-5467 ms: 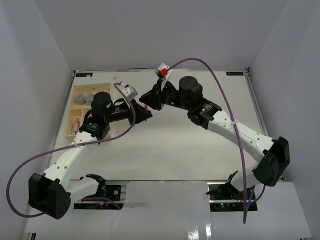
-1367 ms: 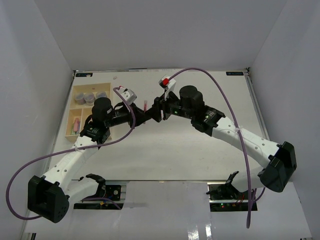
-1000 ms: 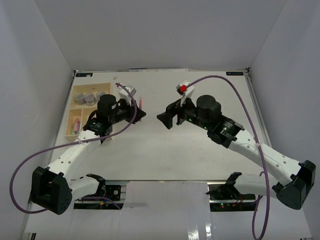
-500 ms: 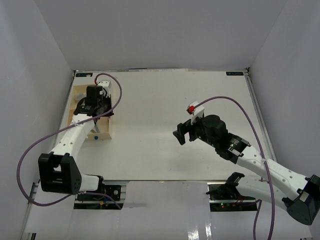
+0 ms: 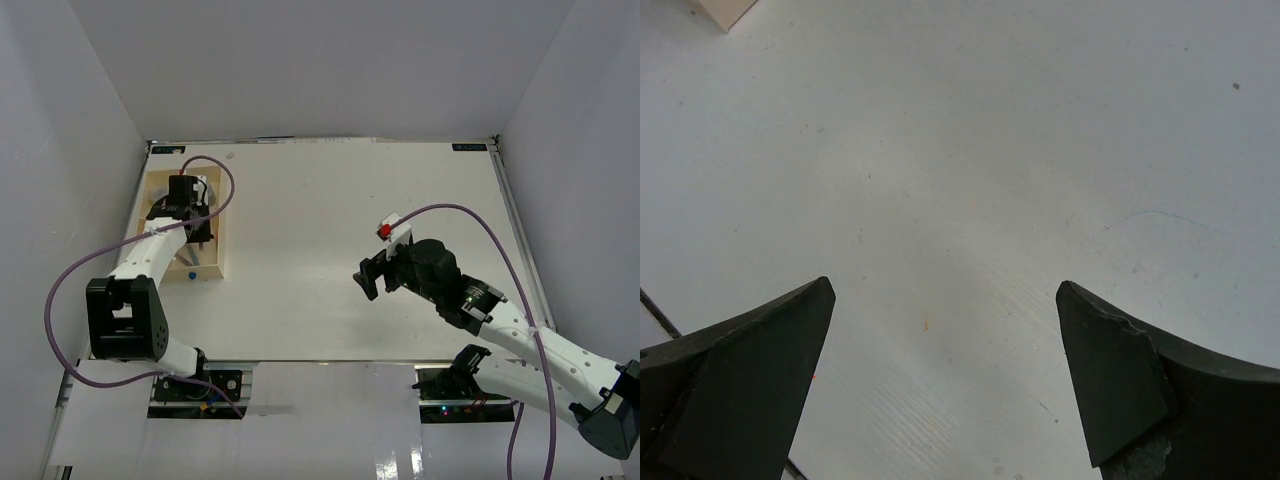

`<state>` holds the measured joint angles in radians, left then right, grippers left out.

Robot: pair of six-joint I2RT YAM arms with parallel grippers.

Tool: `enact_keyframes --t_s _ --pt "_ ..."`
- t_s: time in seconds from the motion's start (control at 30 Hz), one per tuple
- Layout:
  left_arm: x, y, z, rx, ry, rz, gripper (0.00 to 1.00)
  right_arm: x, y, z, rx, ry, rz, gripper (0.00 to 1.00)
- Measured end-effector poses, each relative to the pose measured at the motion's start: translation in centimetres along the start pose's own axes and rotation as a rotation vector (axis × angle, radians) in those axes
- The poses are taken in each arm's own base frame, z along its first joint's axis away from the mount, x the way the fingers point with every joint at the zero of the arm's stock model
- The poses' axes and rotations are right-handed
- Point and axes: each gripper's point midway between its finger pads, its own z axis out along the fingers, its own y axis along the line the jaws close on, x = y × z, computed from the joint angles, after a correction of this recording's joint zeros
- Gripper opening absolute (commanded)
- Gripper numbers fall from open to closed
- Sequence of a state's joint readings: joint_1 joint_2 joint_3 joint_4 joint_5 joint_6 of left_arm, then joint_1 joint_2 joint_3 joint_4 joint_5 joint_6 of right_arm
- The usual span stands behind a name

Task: Sort the stationery into containers
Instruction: Place the pen in the storage box, then reset both arms

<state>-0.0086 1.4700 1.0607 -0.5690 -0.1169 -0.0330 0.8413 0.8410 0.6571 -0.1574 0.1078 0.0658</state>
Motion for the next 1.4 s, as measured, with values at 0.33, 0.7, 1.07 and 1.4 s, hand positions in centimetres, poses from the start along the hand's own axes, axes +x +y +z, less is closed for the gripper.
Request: enact_keyframes --t_s 0.33,0.7,1.07,1.4 --pt "3.6 0.0 1.8 -0.007 0.105 0.016 0.26 0.6 -0.1 0.1 0.001 0.016 -0.017 0.98" --pt "3.7 0.0 2.1 -0.011 0.111 0.011 0.47 1.3 -0.2 0.2 0.003 0.034 -0.019 0.98" --pt "0.4 -0.4 -1.1 0.022 0.001 -0.040 0.63 0.4 -1.0 -0.9 0.048 -0.005 -0.020 0.97" --pt "-9.5 0.0 -19.7 0.140 -0.602 -0.153 0.95 -4.0 -4.7 -6.5 0.247 -0.222 0.009 0.90"
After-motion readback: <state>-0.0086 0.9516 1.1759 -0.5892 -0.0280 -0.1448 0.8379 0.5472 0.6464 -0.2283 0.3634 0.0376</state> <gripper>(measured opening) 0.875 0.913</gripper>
